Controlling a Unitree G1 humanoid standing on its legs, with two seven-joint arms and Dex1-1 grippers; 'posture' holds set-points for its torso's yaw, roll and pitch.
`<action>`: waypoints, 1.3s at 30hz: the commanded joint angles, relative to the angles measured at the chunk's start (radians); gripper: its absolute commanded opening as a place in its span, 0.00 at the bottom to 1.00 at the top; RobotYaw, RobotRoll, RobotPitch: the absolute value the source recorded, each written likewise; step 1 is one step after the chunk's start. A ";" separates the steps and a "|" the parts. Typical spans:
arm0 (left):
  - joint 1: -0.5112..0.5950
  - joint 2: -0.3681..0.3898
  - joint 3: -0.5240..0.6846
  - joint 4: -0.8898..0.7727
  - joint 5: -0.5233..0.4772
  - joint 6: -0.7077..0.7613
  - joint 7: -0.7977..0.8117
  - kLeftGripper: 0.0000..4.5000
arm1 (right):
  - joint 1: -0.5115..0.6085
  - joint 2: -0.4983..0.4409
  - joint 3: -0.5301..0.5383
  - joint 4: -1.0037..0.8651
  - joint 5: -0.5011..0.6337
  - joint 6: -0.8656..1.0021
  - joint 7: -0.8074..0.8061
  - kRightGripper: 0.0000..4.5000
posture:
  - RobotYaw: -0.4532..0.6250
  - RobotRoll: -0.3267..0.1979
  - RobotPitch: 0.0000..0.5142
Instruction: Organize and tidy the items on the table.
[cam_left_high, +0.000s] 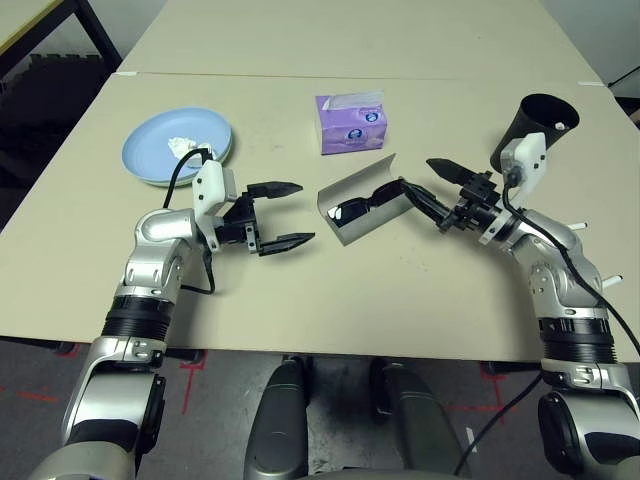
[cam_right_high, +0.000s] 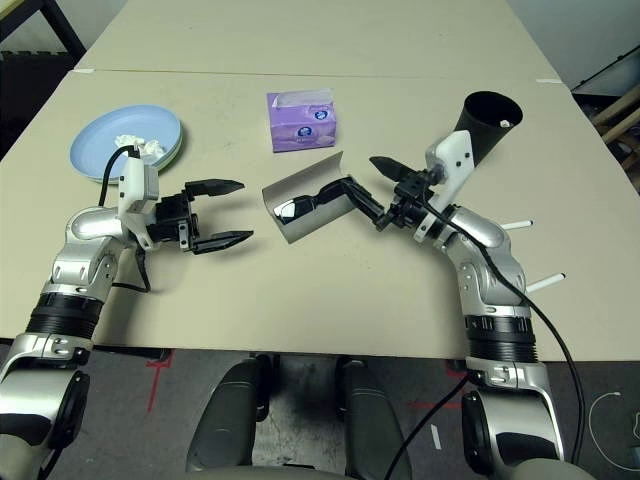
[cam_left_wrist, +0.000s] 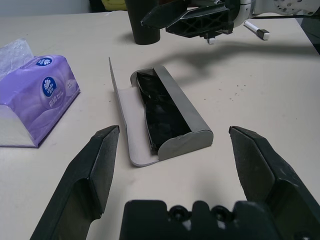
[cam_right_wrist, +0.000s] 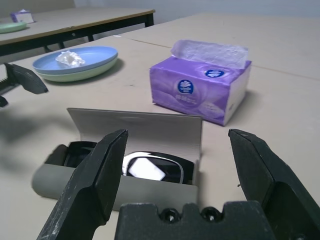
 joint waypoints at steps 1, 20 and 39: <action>-0.012 0.004 -0.009 0.020 0.012 0.004 -0.012 1.00 | 0.024 -0.049 -0.005 0.076 0.010 -0.131 0.075 1.00 | 0.55 0.62 0.42; -0.122 -0.006 -0.005 0.204 0.045 -0.052 -0.024 1.00 | 0.124 -0.271 0.036 0.043 0.043 -0.173 0.276 1.00 | 0.52 0.62 0.43; -0.246 -0.087 0.013 0.483 0.141 -0.111 0.158 0.09 | 0.169 -0.254 0.049 -0.112 0.084 -0.071 0.179 1.00 | 0.51 0.62 0.43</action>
